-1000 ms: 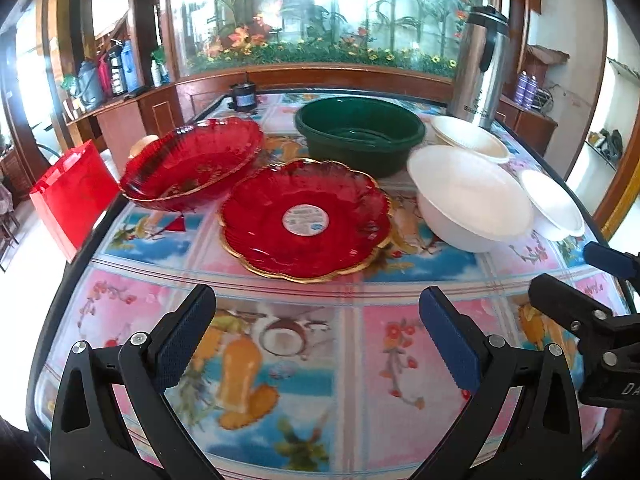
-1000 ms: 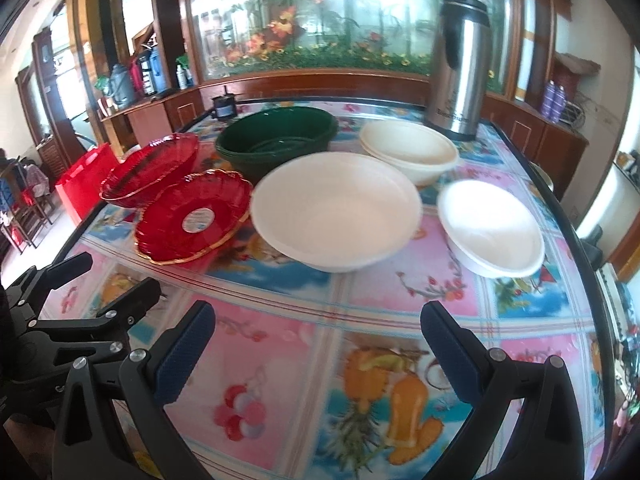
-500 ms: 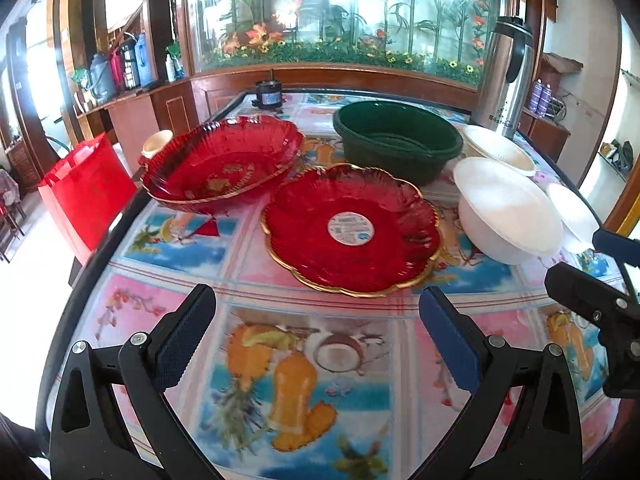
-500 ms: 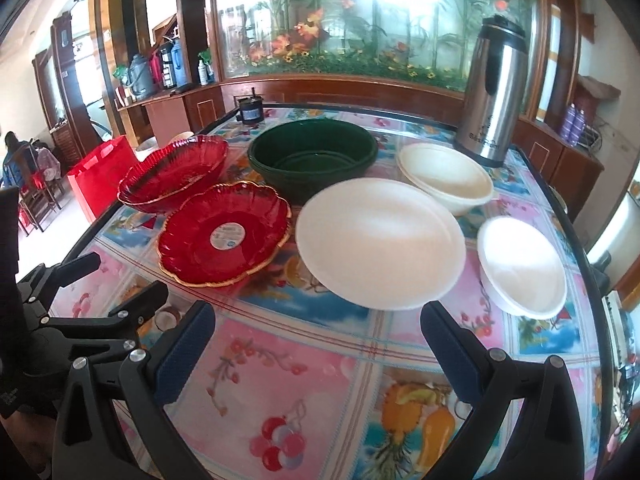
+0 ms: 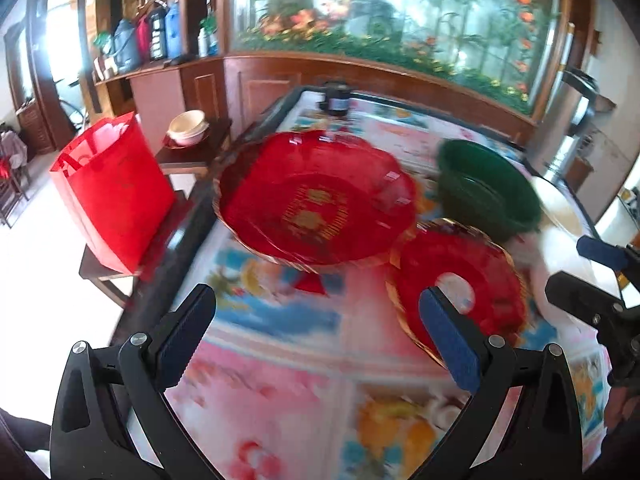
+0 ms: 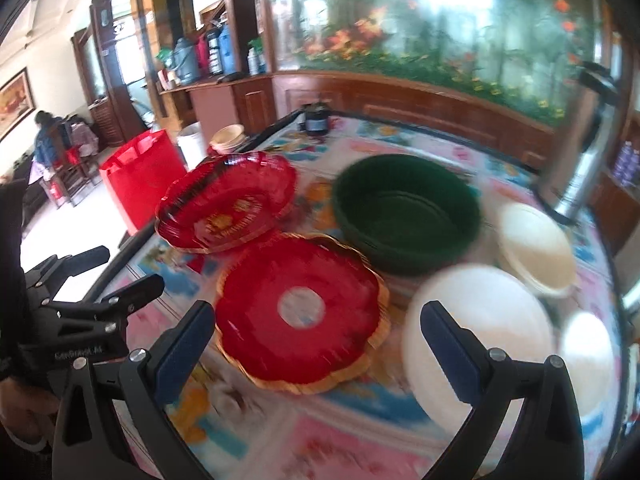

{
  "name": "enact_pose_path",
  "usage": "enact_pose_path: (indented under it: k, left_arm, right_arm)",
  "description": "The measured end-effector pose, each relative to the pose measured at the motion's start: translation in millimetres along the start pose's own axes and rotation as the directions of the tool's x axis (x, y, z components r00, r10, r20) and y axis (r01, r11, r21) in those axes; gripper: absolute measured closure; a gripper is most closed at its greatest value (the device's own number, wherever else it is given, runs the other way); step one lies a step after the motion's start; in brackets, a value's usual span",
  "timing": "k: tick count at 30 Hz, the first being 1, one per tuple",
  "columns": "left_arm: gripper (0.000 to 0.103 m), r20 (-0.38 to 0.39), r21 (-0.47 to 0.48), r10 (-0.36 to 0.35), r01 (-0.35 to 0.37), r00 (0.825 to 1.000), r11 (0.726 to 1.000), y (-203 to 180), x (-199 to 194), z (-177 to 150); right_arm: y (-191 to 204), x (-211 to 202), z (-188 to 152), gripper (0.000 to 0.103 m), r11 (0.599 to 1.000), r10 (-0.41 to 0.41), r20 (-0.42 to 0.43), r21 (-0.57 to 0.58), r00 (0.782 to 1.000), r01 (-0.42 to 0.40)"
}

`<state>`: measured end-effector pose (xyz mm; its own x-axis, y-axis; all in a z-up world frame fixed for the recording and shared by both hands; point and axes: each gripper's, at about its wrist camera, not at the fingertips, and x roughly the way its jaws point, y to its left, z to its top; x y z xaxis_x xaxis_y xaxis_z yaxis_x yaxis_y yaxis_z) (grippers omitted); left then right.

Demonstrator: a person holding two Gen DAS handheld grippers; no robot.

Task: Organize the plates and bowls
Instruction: 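Move the left gripper toward the red 'The Wedding' plate, then close the left gripper on the rim of the red wedding plate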

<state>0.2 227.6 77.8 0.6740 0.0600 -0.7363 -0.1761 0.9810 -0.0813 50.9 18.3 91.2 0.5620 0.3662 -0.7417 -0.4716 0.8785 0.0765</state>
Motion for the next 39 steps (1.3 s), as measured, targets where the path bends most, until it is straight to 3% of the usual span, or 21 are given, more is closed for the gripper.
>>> enact_pose_path:
  k: [8,13,21,23,25,26,27,30,36,39]
  left_arm:
    - [0.000,-0.072,-0.034,0.067,-0.070,0.995,0.997,41,43,51]
    - [0.000,-0.122,-0.061,0.047,-0.055,0.991,0.997,54,67,68]
    - [0.008,-0.210,-0.070,0.035,-0.050,0.977,0.996,64,106,85]
    - [0.021,-0.224,-0.067,0.038,-0.054,0.974,0.996,65,111,87]
    - [0.052,-0.243,-0.056,0.040,-0.055,0.969,0.997,65,118,88]
    - [0.058,-0.253,-0.047,0.051,-0.065,0.966,0.997,65,121,89]
    - [0.074,-0.256,-0.030,0.089,-0.100,0.963,0.995,65,125,89]
    - [0.095,-0.250,-0.028,0.121,-0.132,0.961,0.991,74,128,91]
    - [0.095,-0.237,-0.028,0.133,-0.143,0.962,0.989,77,126,91]
    - [0.096,-0.235,-0.064,0.096,-0.114,0.967,0.991,84,122,91]
  right_arm:
    - [13,64,58,0.005,0.991,0.129,-0.084,0.040,0.988,-0.126]
    - [12,98,72,0.010,0.992,0.119,-0.155,0.055,0.981,-0.112]
    - [5,128,78,0.042,0.988,0.140,-0.215,0.096,0.966,-0.122]
    - [2,135,79,0.053,0.986,0.150,-0.226,0.109,0.962,-0.128]
    - [0,139,80,0.064,0.985,0.155,-0.229,0.115,0.961,-0.132]
    - [0,140,80,0.067,0.986,0.150,-0.231,0.105,0.961,-0.128]
    - [1,140,80,0.068,0.987,0.149,-0.230,0.097,0.962,-0.129]
    - [-1,138,80,0.069,0.986,0.156,-0.216,0.088,0.964,-0.140]
    - [7,141,80,0.069,0.992,0.125,-0.209,0.047,0.970,-0.118]
    - [7,138,80,0.069,0.992,0.128,-0.203,0.046,0.971,-0.121]
